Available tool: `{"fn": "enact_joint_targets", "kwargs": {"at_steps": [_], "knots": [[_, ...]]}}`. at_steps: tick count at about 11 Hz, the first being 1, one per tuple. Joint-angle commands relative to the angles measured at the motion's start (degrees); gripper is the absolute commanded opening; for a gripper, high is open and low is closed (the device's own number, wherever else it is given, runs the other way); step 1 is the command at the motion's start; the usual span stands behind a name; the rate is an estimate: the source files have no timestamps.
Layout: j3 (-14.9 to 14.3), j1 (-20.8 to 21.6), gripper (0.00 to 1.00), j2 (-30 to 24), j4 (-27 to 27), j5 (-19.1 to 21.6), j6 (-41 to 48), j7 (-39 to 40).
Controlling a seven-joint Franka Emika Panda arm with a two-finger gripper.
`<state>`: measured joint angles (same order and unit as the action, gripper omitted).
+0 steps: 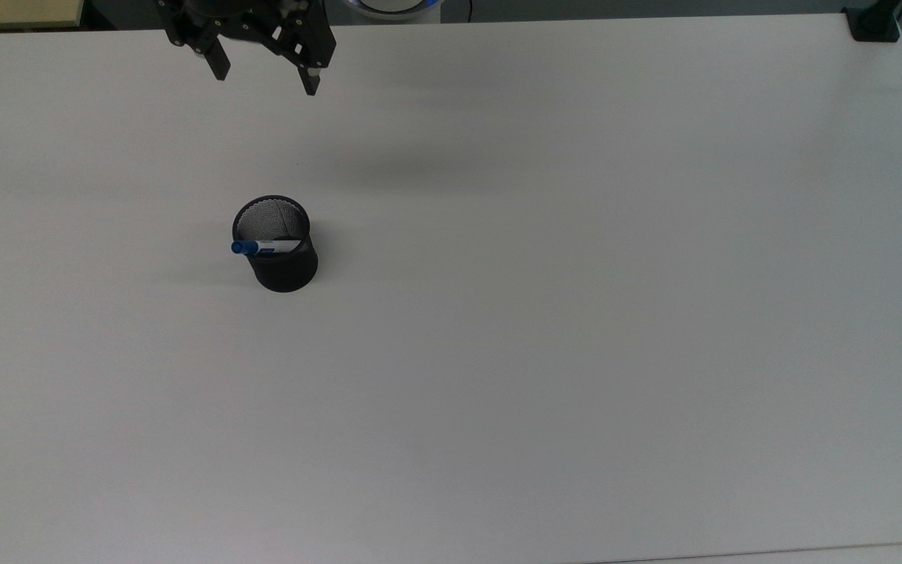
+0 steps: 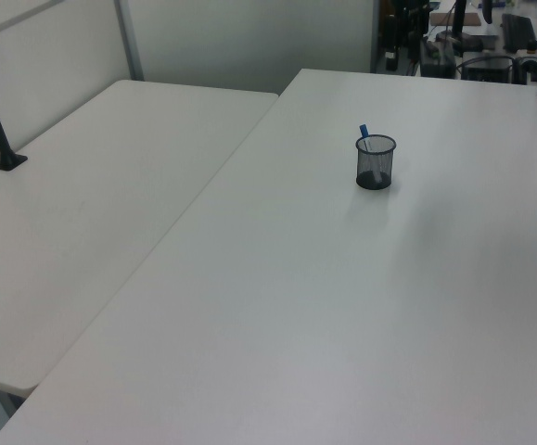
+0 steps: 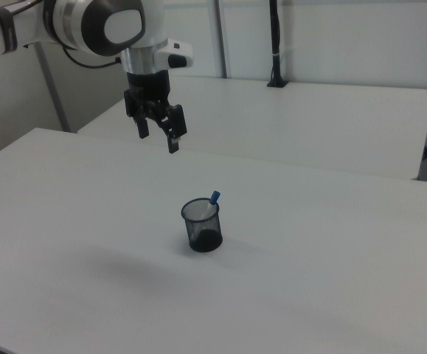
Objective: Remove the marker
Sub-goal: 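Move the gripper down toward the blue-capped marker in the mesh cup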
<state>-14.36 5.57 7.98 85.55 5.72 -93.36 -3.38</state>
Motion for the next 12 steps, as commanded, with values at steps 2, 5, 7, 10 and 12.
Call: {"fn": "enact_joint_targets", "kwargs": {"at_steps": [2, 5, 7, 10, 12], "knots": [[-0.23, 0.75, 1.0, -1.03, 1.46, -1.06, 0.46, 0.84], [-0.23, 0.67, 1.0, -1.03, 1.46, -1.06, 0.46, 1.01], [-0.23, 0.58, 1.0, -1.03, 1.46, -0.88, 0.46, 1.01], [-0.32, 0.14, 1.0, -0.68, 1.29, -0.53, -0.5, 1.1], [-0.41, -0.12, 0.99, -0.33, 1.29, -0.44, -1.64, 1.45]]}}
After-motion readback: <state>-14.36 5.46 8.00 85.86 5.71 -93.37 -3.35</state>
